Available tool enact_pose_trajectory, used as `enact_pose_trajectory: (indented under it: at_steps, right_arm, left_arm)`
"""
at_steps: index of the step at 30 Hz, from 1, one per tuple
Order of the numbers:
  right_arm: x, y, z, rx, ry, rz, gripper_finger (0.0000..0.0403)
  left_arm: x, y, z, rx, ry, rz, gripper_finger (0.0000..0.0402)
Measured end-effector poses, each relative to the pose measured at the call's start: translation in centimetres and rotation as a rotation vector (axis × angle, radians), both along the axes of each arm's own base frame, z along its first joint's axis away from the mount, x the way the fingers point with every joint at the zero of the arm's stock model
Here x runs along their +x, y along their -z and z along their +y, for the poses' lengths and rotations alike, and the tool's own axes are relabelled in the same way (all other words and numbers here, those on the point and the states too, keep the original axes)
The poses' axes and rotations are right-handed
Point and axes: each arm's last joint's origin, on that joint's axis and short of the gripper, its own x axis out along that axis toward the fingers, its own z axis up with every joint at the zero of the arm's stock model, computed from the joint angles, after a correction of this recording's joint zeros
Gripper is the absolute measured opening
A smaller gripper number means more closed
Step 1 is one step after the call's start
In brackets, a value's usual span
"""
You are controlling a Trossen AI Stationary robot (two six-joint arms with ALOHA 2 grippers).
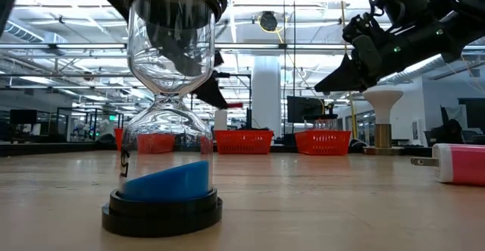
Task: Pick & Place Office items
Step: Put the red digital clock into the middle red bin
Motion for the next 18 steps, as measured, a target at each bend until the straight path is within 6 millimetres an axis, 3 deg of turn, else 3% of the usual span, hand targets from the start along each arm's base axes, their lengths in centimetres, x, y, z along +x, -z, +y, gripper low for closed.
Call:
enact_pose_trajectory:
  at_steps: [9, 18]
  right_arm:
    - [0.0, 0.0, 0.0, 0.000, -0.001, -0.002, 0.0004]
    - [0.0, 0.1, 0.0, 0.004, -0.001, 0.006, 0.0004]
  left_arm:
    - [3.7, 1.2, 5.4, -0.029, 0.075, 0.020, 0.0158]
    - [4.7, 3.5, 6.1, -0.043, 0.101, 0.078, 0.0158]
